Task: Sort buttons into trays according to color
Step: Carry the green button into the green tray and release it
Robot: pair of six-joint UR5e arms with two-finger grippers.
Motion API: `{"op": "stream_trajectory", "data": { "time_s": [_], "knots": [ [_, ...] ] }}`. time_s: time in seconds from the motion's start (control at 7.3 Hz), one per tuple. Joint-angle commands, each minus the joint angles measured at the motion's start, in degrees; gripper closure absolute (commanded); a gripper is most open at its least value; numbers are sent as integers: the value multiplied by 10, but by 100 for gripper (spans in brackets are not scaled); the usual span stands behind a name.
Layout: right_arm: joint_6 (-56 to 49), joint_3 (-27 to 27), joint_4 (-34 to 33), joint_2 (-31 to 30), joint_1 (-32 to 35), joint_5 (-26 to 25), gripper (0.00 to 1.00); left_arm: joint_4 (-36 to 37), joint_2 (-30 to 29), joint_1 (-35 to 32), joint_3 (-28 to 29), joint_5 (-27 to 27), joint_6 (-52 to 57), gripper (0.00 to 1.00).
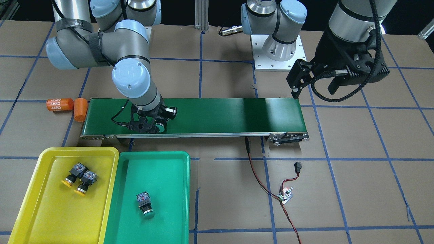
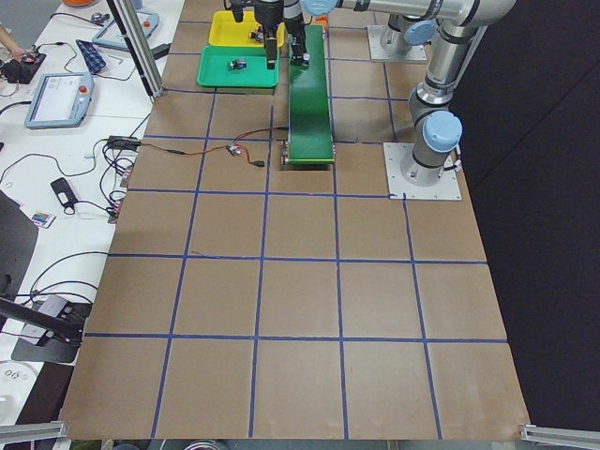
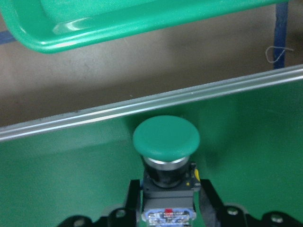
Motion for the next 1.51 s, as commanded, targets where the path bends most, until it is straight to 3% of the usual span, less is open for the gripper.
{"op": "stream_trajectory", "data": {
  "time_s": [0.0,0.41,0.55,0.82,0.96,1.1,1.37],
  "knots": [
    [-1,-8,-1,-4,-5,-23,100,0,-1,0,1,0,0,0],
    [-1,-55,-7,-4,-15,-45,100,0,0,0,1,0,0,0],
    [-11,-95,-8,16,-35,-44,100,0,-1,0,1,0,0,0],
    [-20,-177,-74,110,-55,-43,100,0,-1,0,1,0,0,0],
    [-16,-186,-75,133,-55,-43,14,0,-1,0,1,0,0,0],
    [-15,-176,-64,128,-56,-39,0,0,-1,0,1,1,0,0],
    [-14,-173,-50,104,-58,-38,0,0,-2,0,2,0,0,0]
  ]
}}
